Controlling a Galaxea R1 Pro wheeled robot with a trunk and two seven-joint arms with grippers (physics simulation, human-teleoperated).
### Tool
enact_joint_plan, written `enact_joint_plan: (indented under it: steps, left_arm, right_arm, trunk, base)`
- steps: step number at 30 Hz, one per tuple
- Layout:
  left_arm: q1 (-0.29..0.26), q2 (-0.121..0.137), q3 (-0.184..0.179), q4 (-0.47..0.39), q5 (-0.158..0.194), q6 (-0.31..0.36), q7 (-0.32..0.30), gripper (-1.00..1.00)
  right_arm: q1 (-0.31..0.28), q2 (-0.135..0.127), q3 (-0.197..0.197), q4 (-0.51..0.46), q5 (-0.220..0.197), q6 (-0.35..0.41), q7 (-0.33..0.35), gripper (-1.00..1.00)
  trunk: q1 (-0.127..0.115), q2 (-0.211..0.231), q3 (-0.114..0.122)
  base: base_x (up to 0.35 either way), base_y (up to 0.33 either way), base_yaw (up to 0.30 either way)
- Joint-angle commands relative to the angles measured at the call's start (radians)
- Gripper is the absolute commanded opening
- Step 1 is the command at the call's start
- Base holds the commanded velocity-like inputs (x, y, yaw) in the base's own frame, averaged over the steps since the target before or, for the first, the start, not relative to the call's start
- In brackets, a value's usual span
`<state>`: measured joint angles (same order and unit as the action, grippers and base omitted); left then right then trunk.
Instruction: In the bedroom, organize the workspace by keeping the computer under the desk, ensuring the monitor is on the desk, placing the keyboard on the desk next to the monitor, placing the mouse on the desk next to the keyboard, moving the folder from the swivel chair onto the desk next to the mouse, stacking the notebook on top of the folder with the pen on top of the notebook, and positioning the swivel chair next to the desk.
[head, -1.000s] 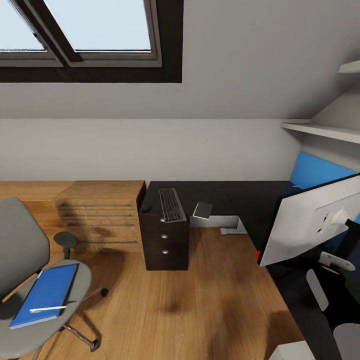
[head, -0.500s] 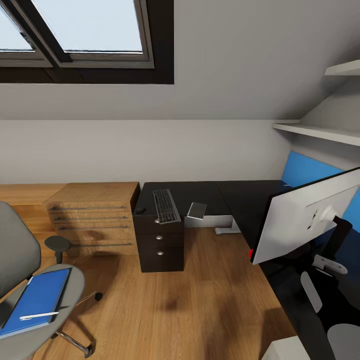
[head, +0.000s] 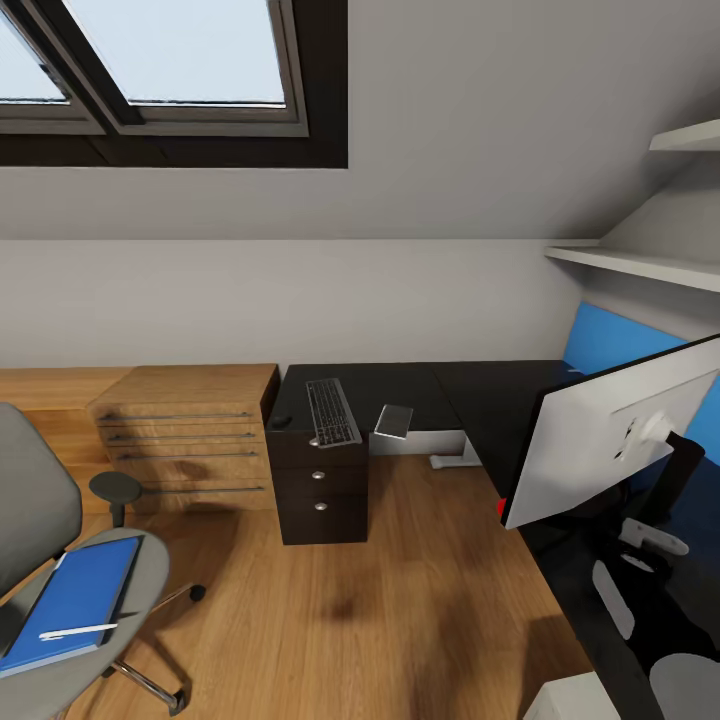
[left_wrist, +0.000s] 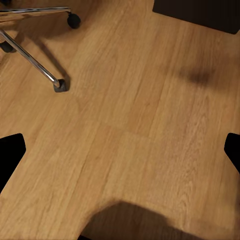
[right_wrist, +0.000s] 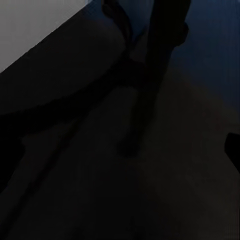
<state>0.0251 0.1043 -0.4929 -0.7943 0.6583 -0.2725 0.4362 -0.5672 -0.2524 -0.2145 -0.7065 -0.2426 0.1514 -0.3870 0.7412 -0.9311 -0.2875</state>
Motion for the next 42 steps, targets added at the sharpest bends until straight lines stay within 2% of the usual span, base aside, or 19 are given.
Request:
enact_joint_plan:
  steps: [1, 3, 8, 17, 23, 42]
  left_arm:
    - [-0.001, 0.002, -0.006, -0.002, 0.010, -0.007, 0.006, 1.00]
    - [-0.001, 0.002, -0.005, -0.003, 0.010, -0.007, 0.006, 1.00]
    - [-0.001, 0.003, -0.004, -0.003, 0.010, -0.007, 0.006, 1.00]
    - [-0.001, 0.003, -0.004, -0.007, 0.010, -0.008, 0.006, 1.00]
    - [-0.001, 0.004, -0.004, -0.032, 0.010, -0.008, 0.006, 1.00]
    - [-0.001, 0.005, -0.004, -0.039, 0.011, -0.008, 0.006, 1.00]
  right_arm:
    - [-0.003, -0.014, 0.056, 0.174, 0.001, -0.211, -0.003, 1.00]
    - [-0.012, -0.030, 0.059, 0.253, 0.001, -0.264, 0.015, 1.00]
    - [-0.060, -0.060, 0.061, 0.360, -0.003, -0.297, 0.033, 1.00]
    - [-0.098, -0.097, 0.058, 0.410, -0.006, -0.307, 0.039, 1.00]
    - [-0.102, -0.103, 0.057, 0.413, -0.006, -0.306, 0.038, 1.00]
    - [-0.103, -0.100, 0.057, 0.407, -0.004, -0.310, 0.030, 1.00]
  trunk:
    - [0.000, -0.001, -0.001]
    - [0.000, -0.001, -0.001]
    - [0.000, -0.001, -0.001]
    - [0.000, -0.001, -0.001]
    - [0.000, -0.001, -0.001]
    - [0.000, -0.001, -0.001]
  base:
    - [0.000, 0.000, 0.000]
    - [0.000, 0.000, 0.000]
    - [0.000, 0.000, 0.000]
    - [0.000, 0.000, 0.000]
    - [0.000, 0.000, 0.000]
    - [0.000, 0.000, 0.000]
